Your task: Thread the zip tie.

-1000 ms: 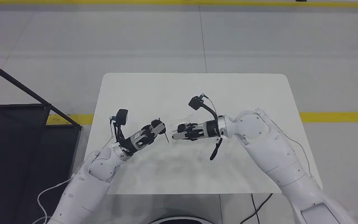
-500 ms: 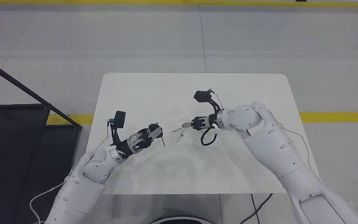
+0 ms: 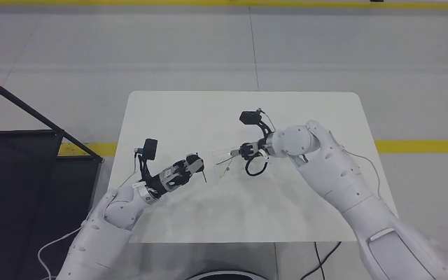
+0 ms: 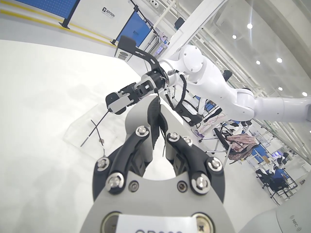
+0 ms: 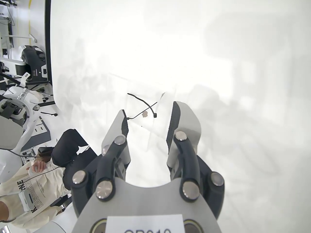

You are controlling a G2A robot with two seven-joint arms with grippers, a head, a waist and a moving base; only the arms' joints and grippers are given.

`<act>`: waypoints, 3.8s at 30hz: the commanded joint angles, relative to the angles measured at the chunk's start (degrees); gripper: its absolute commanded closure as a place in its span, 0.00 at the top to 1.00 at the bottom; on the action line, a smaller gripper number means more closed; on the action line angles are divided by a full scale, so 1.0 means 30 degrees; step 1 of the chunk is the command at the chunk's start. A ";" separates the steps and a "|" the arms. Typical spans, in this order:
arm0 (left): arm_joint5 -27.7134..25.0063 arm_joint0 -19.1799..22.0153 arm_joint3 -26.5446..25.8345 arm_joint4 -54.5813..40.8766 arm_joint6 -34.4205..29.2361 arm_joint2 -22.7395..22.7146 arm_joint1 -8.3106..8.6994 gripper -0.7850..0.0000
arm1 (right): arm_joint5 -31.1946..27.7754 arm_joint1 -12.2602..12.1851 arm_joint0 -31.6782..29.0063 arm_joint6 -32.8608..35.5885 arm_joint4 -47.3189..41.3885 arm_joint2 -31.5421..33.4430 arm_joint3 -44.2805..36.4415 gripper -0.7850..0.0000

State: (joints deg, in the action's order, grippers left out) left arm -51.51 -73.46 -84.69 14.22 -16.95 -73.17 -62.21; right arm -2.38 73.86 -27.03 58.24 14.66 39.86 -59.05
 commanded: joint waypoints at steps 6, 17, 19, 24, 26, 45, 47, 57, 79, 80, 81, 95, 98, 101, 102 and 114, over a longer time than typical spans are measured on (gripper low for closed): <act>0.0000 0.0000 0.0000 0.0000 0.0000 0.0000 0.0000 0.00 | -0.0169 0.0306 0.0330 -0.0037 0.0060 -0.0200 0.0713 0.44; 0.0000 0.0000 0.0000 0.0000 0.0000 0.0000 0.0000 0.00 | -0.0444 0.0501 0.0342 -0.0054 0.0131 -0.0043 0.1005 0.35; 0.0000 0.0000 0.0000 0.0000 0.0000 0.0000 0.0000 0.00 | -0.0472 0.0513 0.0313 -0.0033 0.0173 0.0005 0.1016 0.31; 0.0000 0.0000 0.0000 0.0000 0.0000 0.0000 0.0000 0.00 | -0.0487 0.0515 0.0221 0.0078 0.0333 0.0148 0.0936 0.19; 0.0000 0.0000 0.0000 0.0000 0.0000 0.0000 0.0000 0.00 | -0.0464 0.0501 0.0172 0.0100 0.0415 0.0229 0.0876 0.18; 0.0000 0.0000 0.0000 0.0000 0.0000 0.0000 0.0000 0.00 | -0.0685 0.0581 0.0058 0.0313 0.0709 0.0718 0.0833 0.00; 0.0000 0.0000 0.0000 0.0000 0.0000 0.0000 0.0000 0.00 | -0.0758 0.0552 0.0023 0.0248 0.0677 0.0885 0.0766 0.00; 0.1195 -0.0314 -0.0691 0.1577 0.1262 -0.0249 -0.0077 0.00 | -0.1274 -0.0314 -0.1350 -0.0486 -0.0556 0.3736 -0.1226 0.00; 0.4886 -0.1085 -0.1826 0.8641 0.6514 0.0334 -0.0560 0.00 | -0.1286 -0.2784 -0.8265 0.3819 -0.1686 1.0647 -1.1690 0.00; 0.4886 -0.1085 -0.1826 0.8641 0.6514 0.0334 -0.0560 0.00 | -0.1286 -0.2784 -0.8265 0.3819 -0.1686 1.0647 -1.1690 0.00; 0.4886 -0.1085 -0.1826 0.8641 0.6514 0.0334 -0.0560 0.00 | -0.1286 -0.2784 -0.8265 0.3819 -0.1686 1.0647 -1.1690 0.00; 0.6262 -0.0930 -0.1458 1.0505 0.8086 0.1015 -0.0806 0.00 | -0.1131 -0.2801 -0.8586 0.2967 -0.1630 1.0410 -1.2104 0.00; 0.7021 -0.0775 -0.1144 1.2095 0.9739 0.1611 -0.0994 0.00 | -0.0926 -0.2845 -0.8648 0.2858 -0.1766 1.0396 -1.2367 0.00; 0.7553 -0.0637 -0.0782 1.3397 1.1222 0.2241 -0.1179 0.00 | -0.0580 -0.2881 -0.8664 0.2742 -0.1583 1.0246 -1.2719 0.00; 0.7615 -0.0569 -0.0679 1.3731 1.1641 0.2423 -0.1233 0.00 | -0.0414 -0.2887 -0.8671 0.2670 -0.1499 1.0167 -1.2834 0.00; 0.9261 -0.0496 0.0162 1.6519 1.5243 0.3549 -0.1689 0.00 | 0.2032 -0.2879 -0.8643 0.0848 -0.0027 0.9271 -1.3828 0.00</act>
State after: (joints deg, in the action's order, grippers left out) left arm -24.73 -74.86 -84.26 63.18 28.13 -62.63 -67.17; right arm 3.03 65.23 -52.81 61.53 13.97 67.80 -100.14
